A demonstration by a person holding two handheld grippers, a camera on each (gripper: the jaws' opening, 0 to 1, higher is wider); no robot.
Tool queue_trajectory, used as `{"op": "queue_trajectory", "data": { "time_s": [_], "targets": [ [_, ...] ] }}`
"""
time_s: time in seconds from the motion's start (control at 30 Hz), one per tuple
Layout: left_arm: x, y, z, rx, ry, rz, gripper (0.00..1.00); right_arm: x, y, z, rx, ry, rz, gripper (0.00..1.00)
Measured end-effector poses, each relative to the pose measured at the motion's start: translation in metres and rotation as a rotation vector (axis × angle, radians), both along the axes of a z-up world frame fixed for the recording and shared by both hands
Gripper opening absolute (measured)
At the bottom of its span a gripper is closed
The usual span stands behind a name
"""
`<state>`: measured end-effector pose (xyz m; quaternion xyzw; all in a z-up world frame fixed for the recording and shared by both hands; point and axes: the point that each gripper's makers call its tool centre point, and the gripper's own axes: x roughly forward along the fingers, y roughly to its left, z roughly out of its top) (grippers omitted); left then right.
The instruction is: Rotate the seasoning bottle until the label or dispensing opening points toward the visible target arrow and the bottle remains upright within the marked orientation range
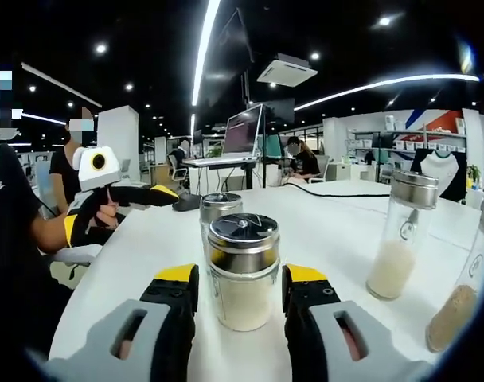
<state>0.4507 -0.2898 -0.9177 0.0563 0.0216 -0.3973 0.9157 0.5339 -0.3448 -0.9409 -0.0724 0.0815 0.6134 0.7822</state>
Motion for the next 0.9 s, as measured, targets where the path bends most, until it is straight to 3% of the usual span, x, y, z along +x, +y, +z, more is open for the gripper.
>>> {"op": "queue_trajectory", "data": {
  "time_s": [0.17,0.4,0.63,0.67,0.73,0.9],
  "targets": [
    [0.000,0.001,0.001,-0.005,-0.003,0.002,1.00,-0.003,-0.004,0.018,0.019,-0.018,-0.034,0.57],
    [0.000,-0.001,0.001,0.000,-0.001,0.001,1.00,-0.001,-0.010,0.049,0.050,-0.072,-0.099,0.59],
    [-0.001,0.000,0.003,-0.011,0.001,0.006,1.00,0.017,-0.019,0.062,0.067,-0.094,-0.214,0.75],
    [0.003,0.004,0.005,-0.055,0.020,0.029,1.00,0.033,-0.027,0.072,0.092,-0.117,-0.316,0.78],
    [0.003,0.005,0.005,-0.057,0.026,0.034,1.00,0.040,-0.030,0.071,0.095,-0.080,-0.349,0.85],
    [0.002,0.002,0.004,-0.057,0.026,0.028,1.00,0.079,-0.045,0.065,0.109,-0.053,-0.497,1.00]
  ]
}}
